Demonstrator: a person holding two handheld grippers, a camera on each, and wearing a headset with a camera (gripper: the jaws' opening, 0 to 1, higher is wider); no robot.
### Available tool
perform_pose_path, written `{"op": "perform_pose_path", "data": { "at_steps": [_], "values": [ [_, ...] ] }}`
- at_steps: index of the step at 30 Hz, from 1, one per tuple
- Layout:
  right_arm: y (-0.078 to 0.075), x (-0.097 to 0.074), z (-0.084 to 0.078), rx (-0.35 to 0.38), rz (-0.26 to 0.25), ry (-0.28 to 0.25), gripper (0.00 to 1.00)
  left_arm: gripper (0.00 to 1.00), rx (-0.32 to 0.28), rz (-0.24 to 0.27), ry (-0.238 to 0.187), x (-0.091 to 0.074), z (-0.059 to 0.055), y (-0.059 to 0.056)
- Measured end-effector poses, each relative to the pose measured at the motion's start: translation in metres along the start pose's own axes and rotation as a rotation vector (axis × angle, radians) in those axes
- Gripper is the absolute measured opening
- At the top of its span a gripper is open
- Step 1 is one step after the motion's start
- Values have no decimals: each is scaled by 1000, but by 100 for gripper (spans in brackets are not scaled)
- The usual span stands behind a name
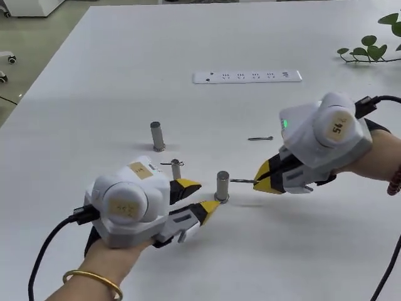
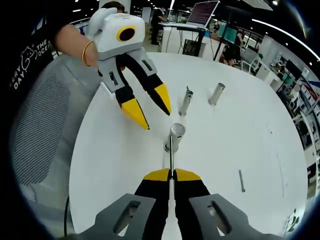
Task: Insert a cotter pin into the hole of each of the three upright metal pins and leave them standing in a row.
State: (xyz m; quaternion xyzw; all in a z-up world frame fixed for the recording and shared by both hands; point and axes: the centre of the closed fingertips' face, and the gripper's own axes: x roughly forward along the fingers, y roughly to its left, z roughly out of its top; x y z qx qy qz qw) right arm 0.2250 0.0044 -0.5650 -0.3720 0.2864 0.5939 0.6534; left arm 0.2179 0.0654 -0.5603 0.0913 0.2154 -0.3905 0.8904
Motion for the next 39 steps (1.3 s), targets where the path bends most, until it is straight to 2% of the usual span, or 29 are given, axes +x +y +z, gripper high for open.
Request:
{"op": "perform_pose_path", "data": {
  "at_steps": [12,16,19,27,32,34,39],
  "values": [
    [-8,4,-7,-4,-6,13,0,20,-45,38,7,22,0,2],
    [-8,5,-6,-6,-3,12,0,20,-73,39,20,29,-3,2],
    [-9,6,-5,-4,-5,6,0,20,-69,53,31,33,-4,3],
    [-12,7,-3,-7,-8,-2,0,16,-85,60,35,40,-5,2],
    [-12,9,-5,-8,-1,-2,0,12,-67,65,38,40,-6,4],
    [-12,9,-5,-9,1,-4,0,12,-87,56,39,40,-6,5],
    [-12,9,-5,-14,1,-4,0,11,-62,41,41,40,-6,4]
  ]
}}
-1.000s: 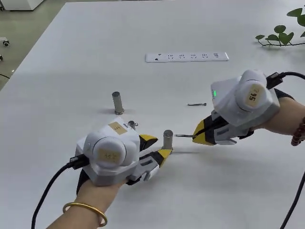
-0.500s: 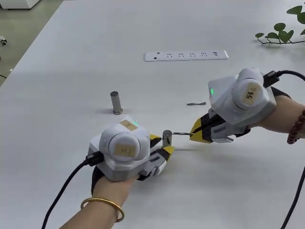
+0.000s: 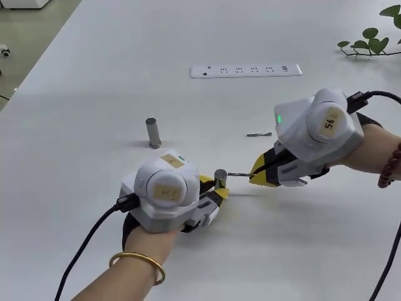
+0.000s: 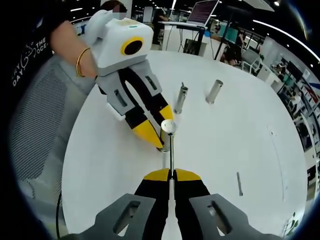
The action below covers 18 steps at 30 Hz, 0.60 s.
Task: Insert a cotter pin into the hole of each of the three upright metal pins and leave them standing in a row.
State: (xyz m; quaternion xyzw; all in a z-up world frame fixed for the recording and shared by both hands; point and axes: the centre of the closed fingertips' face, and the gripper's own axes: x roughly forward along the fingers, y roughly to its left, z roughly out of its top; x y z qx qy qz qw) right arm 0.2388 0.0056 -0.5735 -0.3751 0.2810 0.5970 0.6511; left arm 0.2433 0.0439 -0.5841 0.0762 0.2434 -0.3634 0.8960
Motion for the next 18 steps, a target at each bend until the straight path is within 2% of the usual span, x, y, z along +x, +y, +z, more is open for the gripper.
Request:
{"op": "perform_pose_path", "data": {
  "at_steps": [6,13,15,18],
  "values": [
    [2,0,3,-9,9,-17,0,11,27,-35,2,0,0,-1],
    [3,1,4,-34,18,-14,0,11,59,-92,1,0,0,-2],
    [5,1,5,-45,27,-19,0,11,62,-96,6,0,-2,-2],
    [5,2,7,-64,31,-18,0,11,94,-95,41,3,-10,-3]
  ]
}}
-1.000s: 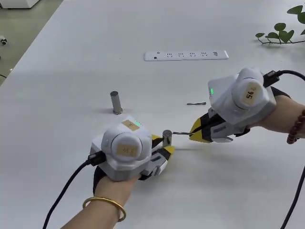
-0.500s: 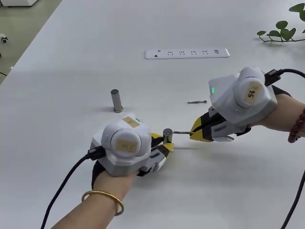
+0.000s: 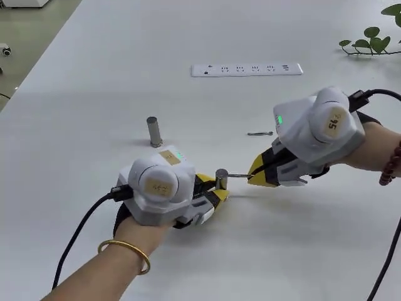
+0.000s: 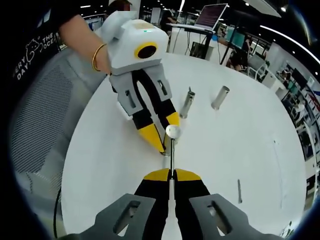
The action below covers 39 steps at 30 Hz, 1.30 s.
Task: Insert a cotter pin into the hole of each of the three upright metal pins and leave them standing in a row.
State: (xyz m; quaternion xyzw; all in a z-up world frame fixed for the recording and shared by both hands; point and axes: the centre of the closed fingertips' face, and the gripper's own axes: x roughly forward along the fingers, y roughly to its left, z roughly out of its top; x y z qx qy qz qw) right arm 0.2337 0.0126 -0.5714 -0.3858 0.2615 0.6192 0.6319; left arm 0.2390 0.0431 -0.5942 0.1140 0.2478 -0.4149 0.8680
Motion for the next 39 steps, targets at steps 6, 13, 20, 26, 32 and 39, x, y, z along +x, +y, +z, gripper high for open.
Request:
{"op": "perform_pose_path", "data": {
  "at_steps": [6,13,20,26,32,39],
  "values": [
    [1,2,7,-12,2,-5,0,11,4,20,17,0,-7,0],
    [1,6,14,-3,5,-4,0,11,2,23,18,0,-7,0],
    [-1,9,16,-2,7,-10,0,11,1,27,17,0,-7,0],
    [-1,11,18,19,6,-12,0,11,-4,29,16,0,-7,0],
    [-2,13,19,42,2,-16,0,11,-1,31,16,0,-7,0],
    [-5,10,18,64,-5,-24,2,11,3,34,18,0,-7,0]
  ]
}}
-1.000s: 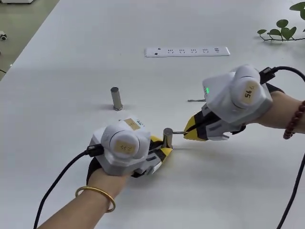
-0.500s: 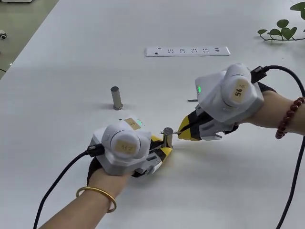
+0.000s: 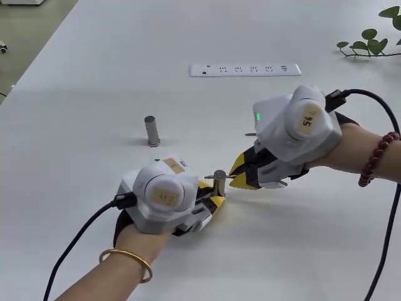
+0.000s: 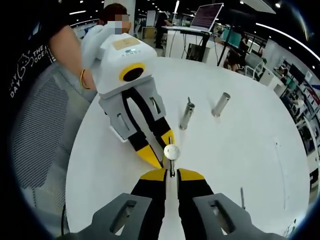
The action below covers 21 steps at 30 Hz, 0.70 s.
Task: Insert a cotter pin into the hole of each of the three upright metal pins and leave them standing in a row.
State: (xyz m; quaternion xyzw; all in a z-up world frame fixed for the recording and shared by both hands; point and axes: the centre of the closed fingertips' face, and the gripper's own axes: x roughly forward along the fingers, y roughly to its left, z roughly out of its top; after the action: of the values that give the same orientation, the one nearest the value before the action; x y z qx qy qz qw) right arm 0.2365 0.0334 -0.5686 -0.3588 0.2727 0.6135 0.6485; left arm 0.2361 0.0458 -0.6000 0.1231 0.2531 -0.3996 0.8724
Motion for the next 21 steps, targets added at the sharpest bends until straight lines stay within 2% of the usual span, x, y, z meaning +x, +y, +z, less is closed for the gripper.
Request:
{"op": "perform_pose_path", "data": {
  "at_steps": [10,21],
  "values": [
    [2,-6,0,34,-4,-6,0,11,-3,-5,0,0,0,0],
    [2,-3,4,14,-4,-6,0,11,-6,-2,0,0,0,0]
  ]
}}
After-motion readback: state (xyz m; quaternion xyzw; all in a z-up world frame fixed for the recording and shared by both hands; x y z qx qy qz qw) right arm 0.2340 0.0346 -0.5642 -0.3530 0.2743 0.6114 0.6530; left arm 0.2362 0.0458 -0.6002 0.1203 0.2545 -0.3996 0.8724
